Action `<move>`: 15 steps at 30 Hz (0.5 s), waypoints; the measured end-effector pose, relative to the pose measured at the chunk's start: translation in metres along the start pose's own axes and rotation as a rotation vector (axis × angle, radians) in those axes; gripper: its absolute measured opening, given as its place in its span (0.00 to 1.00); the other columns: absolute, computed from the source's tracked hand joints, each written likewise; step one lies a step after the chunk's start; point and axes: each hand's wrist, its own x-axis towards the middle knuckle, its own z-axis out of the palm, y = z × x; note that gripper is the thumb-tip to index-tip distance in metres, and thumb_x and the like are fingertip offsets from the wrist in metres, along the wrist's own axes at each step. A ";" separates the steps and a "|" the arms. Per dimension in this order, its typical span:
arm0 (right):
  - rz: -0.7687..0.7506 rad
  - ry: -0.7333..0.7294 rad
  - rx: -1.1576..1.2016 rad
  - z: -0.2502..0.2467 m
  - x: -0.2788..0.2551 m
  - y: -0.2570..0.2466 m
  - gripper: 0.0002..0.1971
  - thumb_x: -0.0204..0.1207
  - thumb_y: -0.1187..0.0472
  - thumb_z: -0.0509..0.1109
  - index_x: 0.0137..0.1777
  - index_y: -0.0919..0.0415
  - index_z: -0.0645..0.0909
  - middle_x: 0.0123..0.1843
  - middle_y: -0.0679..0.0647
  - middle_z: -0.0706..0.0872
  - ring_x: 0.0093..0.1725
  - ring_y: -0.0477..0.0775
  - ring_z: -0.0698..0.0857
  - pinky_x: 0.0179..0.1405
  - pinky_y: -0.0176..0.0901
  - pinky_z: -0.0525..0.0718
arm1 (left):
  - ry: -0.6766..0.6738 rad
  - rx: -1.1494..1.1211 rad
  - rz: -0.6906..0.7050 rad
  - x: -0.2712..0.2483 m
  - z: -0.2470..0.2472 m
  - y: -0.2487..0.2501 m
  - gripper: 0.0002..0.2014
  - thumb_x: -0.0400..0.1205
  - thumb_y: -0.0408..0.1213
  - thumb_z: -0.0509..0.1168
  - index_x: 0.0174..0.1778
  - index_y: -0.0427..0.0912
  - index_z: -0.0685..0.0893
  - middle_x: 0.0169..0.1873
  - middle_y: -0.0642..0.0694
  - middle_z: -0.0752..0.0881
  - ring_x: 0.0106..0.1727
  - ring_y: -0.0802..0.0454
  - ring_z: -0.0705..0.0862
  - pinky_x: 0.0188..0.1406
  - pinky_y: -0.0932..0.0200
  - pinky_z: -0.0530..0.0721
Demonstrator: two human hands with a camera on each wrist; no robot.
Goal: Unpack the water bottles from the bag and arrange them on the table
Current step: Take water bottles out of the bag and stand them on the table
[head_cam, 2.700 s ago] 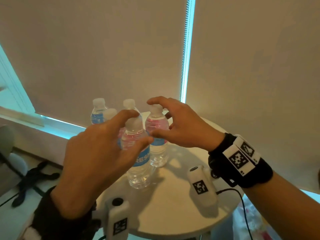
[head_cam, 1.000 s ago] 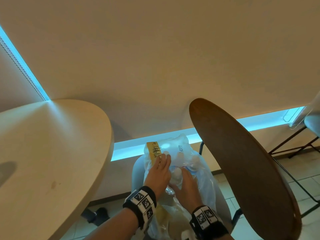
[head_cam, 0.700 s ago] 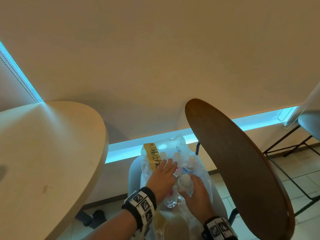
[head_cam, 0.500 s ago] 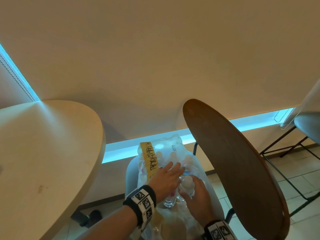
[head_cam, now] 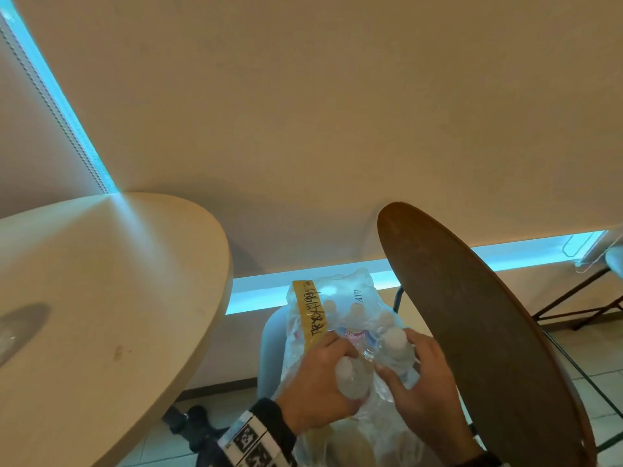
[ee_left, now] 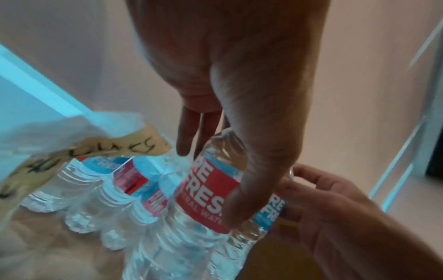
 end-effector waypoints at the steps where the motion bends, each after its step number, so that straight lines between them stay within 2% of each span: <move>1: -0.001 -0.034 0.002 -0.005 0.008 -0.018 0.30 0.65 0.64 0.85 0.67 0.56 0.78 0.62 0.48 0.85 0.60 0.56 0.85 0.61 0.49 0.84 | 0.081 -0.061 -0.030 -0.010 -0.013 0.007 0.25 0.62 0.55 0.81 0.52 0.53 0.84 0.51 0.60 0.83 0.52 0.61 0.83 0.56 0.57 0.86; 2: -0.006 -0.040 -0.004 -0.016 0.012 -0.031 0.30 0.65 0.64 0.85 0.67 0.58 0.79 0.63 0.51 0.85 0.61 0.57 0.85 0.64 0.51 0.82 | 0.145 -0.097 -0.042 -0.015 -0.020 0.017 0.25 0.61 0.55 0.82 0.51 0.53 0.85 0.49 0.61 0.84 0.52 0.61 0.85 0.54 0.59 0.87; 3: -0.055 -0.036 -0.009 -0.025 0.017 -0.047 0.30 0.65 0.61 0.84 0.67 0.52 0.78 0.63 0.46 0.83 0.61 0.52 0.84 0.64 0.48 0.82 | 0.207 -0.121 -0.055 -0.021 -0.031 0.027 0.26 0.60 0.55 0.83 0.51 0.54 0.86 0.49 0.62 0.85 0.51 0.61 0.86 0.52 0.61 0.87; 5: -0.193 -0.035 -0.013 -0.037 0.026 -0.086 0.30 0.65 0.52 0.82 0.64 0.36 0.72 0.62 0.30 0.77 0.57 0.37 0.82 0.60 0.34 0.79 | 0.351 -0.159 -0.073 -0.037 -0.059 0.046 0.27 0.57 0.52 0.85 0.52 0.55 0.87 0.48 0.62 0.86 0.50 0.61 0.87 0.46 0.63 0.89; 6: -0.243 -0.044 -0.001 -0.043 0.029 -0.108 0.30 0.64 0.49 0.80 0.63 0.33 0.71 0.61 0.27 0.77 0.57 0.35 0.81 0.58 0.29 0.77 | 0.411 -0.183 -0.078 -0.044 -0.073 0.056 0.28 0.56 0.51 0.86 0.53 0.56 0.88 0.48 0.61 0.87 0.51 0.62 0.88 0.44 0.65 0.90; 7: -0.287 -0.064 0.021 -0.047 0.033 -0.128 0.30 0.64 0.47 0.80 0.64 0.33 0.71 0.60 0.30 0.78 0.58 0.35 0.82 0.57 0.28 0.77 | 0.460 -0.197 -0.087 -0.051 -0.087 0.068 0.30 0.56 0.50 0.86 0.54 0.57 0.88 0.50 0.62 0.87 0.53 0.62 0.87 0.44 0.67 0.90; 9: -0.362 -0.099 0.079 -0.053 0.043 -0.166 0.29 0.65 0.44 0.79 0.66 0.37 0.73 0.62 0.38 0.83 0.61 0.40 0.84 0.57 0.34 0.83 | 0.560 -0.210 -0.095 -0.066 -0.114 0.087 0.31 0.54 0.48 0.88 0.53 0.61 0.87 0.52 0.64 0.87 0.54 0.63 0.88 0.43 0.72 0.89; 12: -0.412 -0.184 0.255 -0.052 0.059 -0.217 0.30 0.68 0.42 0.79 0.69 0.43 0.77 0.66 0.44 0.86 0.62 0.49 0.88 0.61 0.54 0.88 | 0.718 -0.263 -0.099 -0.087 -0.150 0.108 0.32 0.54 0.39 0.89 0.51 0.64 0.87 0.46 0.63 0.92 0.45 0.66 0.91 0.37 0.77 0.85; 13: -0.445 -0.215 0.322 -0.050 0.064 -0.234 0.31 0.66 0.41 0.79 0.70 0.43 0.77 0.65 0.43 0.87 0.61 0.50 0.89 0.60 0.56 0.88 | 0.757 -0.275 -0.098 -0.094 -0.163 0.113 0.31 0.54 0.38 0.89 0.50 0.64 0.87 0.45 0.64 0.92 0.43 0.67 0.91 0.35 0.78 0.84; 15: -0.518 -0.285 0.423 -0.041 0.072 -0.269 0.28 0.65 0.41 0.78 0.67 0.38 0.78 0.62 0.42 0.88 0.58 0.49 0.90 0.56 0.54 0.90 | 0.826 -0.246 -0.075 -0.106 -0.186 0.119 0.32 0.54 0.37 0.89 0.50 0.64 0.86 0.46 0.67 0.91 0.43 0.69 0.91 0.34 0.79 0.84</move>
